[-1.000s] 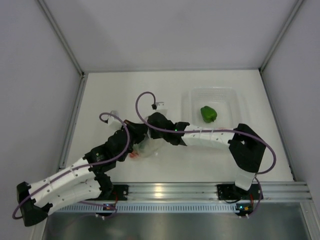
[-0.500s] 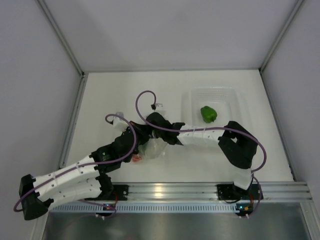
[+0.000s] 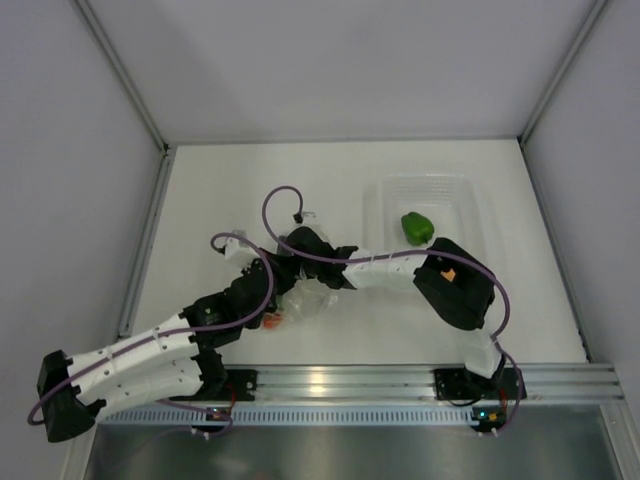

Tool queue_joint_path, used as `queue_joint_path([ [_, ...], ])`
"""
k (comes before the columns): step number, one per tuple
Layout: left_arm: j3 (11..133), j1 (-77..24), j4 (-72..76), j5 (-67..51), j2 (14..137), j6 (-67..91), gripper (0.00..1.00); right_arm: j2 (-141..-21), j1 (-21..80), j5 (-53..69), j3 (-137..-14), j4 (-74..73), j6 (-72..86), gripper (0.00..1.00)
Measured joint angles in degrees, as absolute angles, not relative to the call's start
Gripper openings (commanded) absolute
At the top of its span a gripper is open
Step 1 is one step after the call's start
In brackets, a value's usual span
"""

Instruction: Open the zip-top bag and remove the fake food

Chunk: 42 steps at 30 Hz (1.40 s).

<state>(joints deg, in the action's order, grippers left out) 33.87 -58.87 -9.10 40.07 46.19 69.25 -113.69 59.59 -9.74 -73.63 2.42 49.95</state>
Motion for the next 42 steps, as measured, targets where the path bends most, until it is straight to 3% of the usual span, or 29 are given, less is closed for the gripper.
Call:
queue_joint_path([
  [5, 32.29, -58.92, -9.08, 40.18, 43.9, 69.12, 0.0, -114.67, 60.07, -10.13, -75.33, -0.12, 48.23, 0.64],
  [17, 27.0, -59.31, -8.19, 41.17, 40.18, 69.69, 0.0, -117.86, 61.19, -4.25, -73.3, 5.74, 49.52, 0.65],
  [22, 25.91, -59.02, -9.98, 43.48, 38.17, 69.78, 0.0, -121.49, 62.13, -4.78, -80.09, 2.02, 47.59, 0.68],
  [26, 25.8, -59.07, -11.7, 44.23, 36.16, 69.78, 0.0, -121.95, 62.81, -7.05, -81.45, 0.25, 46.41, 0.79],
  [37, 24.99, -59.57, -12.45, 45.06, 31.14, 70.52, 0.0, -115.37, 63.53, -2.81, -72.12, 2.2, 45.56, 0.75],
  [42, 21.85, -59.64, -12.32, 45.12, 28.99, 72.14, 0.0, -115.35, 63.55, 3.44, -72.03, 2.85, 45.54, 0.92],
])
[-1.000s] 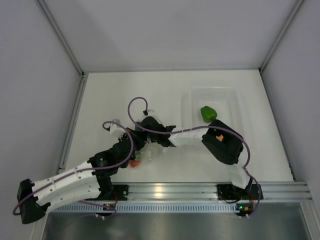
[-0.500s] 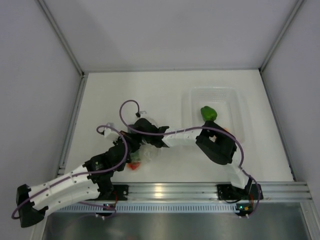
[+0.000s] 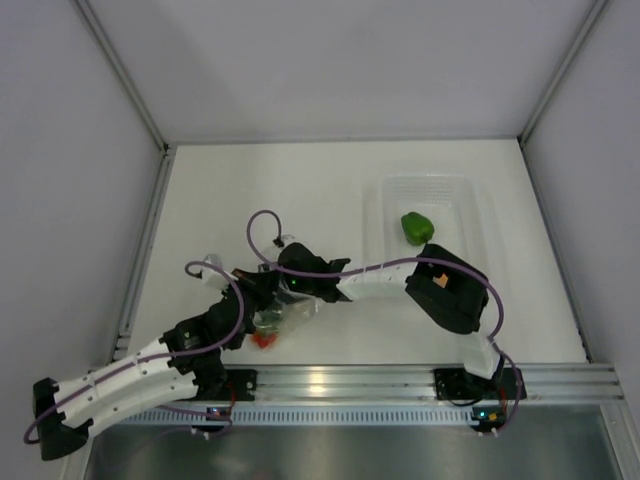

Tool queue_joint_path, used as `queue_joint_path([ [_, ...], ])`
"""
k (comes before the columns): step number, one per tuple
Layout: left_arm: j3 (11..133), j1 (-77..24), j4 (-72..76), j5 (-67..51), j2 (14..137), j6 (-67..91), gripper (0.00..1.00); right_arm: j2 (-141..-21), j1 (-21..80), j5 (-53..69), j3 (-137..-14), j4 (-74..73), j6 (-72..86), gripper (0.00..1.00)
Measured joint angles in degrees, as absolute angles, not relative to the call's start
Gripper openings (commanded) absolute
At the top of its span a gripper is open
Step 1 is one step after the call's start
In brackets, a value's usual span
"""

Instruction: Open the zip-top bag and remove the fake food

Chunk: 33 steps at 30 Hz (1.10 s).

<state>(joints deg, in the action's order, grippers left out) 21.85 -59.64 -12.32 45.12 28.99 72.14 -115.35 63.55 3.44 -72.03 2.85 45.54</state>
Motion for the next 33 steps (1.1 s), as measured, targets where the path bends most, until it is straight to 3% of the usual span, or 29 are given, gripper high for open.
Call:
queue_joint_path([
  [9, 19.31, -59.72, -12.08, 45.76, 28.03, 74.39, 0.0, -115.31, 65.89, 1.13, -73.73, -1.32, 42.48, 0.84],
  [11, 19.27, -59.72, -12.1, 46.06, 27.57, 74.67, 0.0, -115.33, 66.72, -0.08, -74.04, -2.44, 42.02, 0.74],
  [19, 19.16, -59.72, -12.12, 46.81, 25.45, 74.63, 0.0, -115.57, 67.33, -4.43, -74.04, -3.18, 41.95, 0.49],
  [33, 19.44, -60.16, -7.92, 45.69, 24.18, 73.43, 0.0, -105.65, 66.3, -10.61, -70.43, -10.94, 36.71, 0.46],
])
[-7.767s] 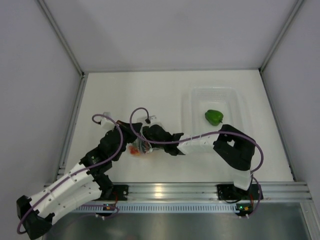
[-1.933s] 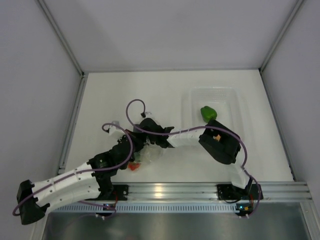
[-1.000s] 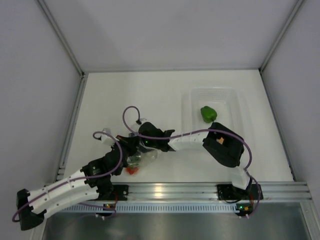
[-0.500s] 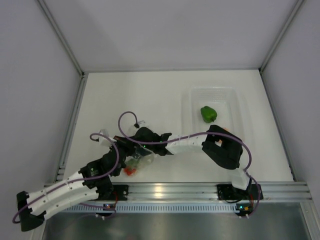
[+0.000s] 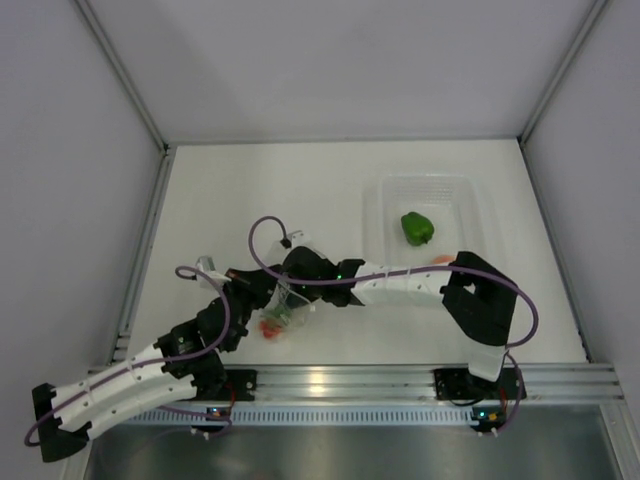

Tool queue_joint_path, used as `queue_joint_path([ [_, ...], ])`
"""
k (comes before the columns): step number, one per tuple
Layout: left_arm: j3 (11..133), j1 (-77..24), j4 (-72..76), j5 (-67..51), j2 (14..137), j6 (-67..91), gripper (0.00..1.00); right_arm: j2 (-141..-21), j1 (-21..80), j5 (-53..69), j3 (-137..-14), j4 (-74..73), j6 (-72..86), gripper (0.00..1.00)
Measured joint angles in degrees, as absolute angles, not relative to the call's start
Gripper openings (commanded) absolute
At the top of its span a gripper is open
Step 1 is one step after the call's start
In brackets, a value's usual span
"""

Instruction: Open the zip-top bag and remove the fake food

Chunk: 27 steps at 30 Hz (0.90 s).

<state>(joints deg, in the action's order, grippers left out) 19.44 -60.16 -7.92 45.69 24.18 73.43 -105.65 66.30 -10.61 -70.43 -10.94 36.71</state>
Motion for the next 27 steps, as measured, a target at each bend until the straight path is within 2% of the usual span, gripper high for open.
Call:
queue_joint_path([
  [6, 19.99, -60.2, -5.41, 44.4, 24.08, 73.28, 0.0, -102.63, 65.12, -12.08, -70.5, -14.74, 33.34, 0.43],
  [16, 20.4, -59.99, -10.41, 45.69, 23.29, 68.73, 0.0, -100.18, 59.81, -16.67, -75.02, -18.72, 29.43, 0.38],
  [27, 30.65, -59.96, -11.31, 44.14, 35.75, 60.45, 0.0, -97.86, 59.07, -5.43, -78.5, -18.22, 24.93, 0.35],
])
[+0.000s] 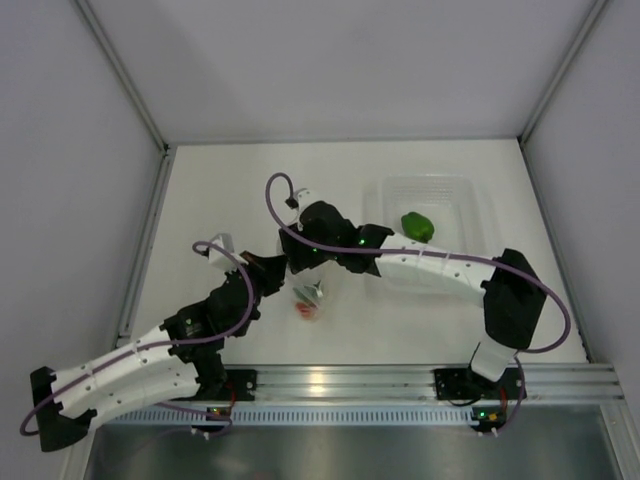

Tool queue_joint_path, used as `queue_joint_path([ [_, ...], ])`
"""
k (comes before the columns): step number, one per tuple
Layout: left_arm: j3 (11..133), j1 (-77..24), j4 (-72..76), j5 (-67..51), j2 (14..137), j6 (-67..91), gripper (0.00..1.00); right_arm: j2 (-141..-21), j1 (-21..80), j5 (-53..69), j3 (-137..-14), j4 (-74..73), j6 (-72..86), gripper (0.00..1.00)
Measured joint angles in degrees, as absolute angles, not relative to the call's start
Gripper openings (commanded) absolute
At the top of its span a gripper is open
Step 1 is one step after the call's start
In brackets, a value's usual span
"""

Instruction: Open the zip-top bag and remove the fake food

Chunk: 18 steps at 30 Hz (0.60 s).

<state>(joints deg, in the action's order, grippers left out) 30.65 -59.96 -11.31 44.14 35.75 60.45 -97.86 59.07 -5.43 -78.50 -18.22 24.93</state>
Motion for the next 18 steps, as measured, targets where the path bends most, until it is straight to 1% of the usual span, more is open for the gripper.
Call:
queue_joint_path([
  [7, 36.53, -59.77, -12.27, 44.58, 38.52, 54.87, 0.0, -93.76, 59.61, -6.68, -79.13, -18.48, 22.09, 0.35],
  [12, 36.58, -59.75, -13.39, 46.15, 38.39, 54.26, 0.0, -89.01, 59.99, -9.47, -79.05, -19.11, 21.43, 0.34],
  [18, 36.6, -59.72, -16.08, 48.64, 38.41, 54.28, 0.0, -80.51, 57.78, -7.6, -76.99, -19.31, 22.02, 0.34],
])
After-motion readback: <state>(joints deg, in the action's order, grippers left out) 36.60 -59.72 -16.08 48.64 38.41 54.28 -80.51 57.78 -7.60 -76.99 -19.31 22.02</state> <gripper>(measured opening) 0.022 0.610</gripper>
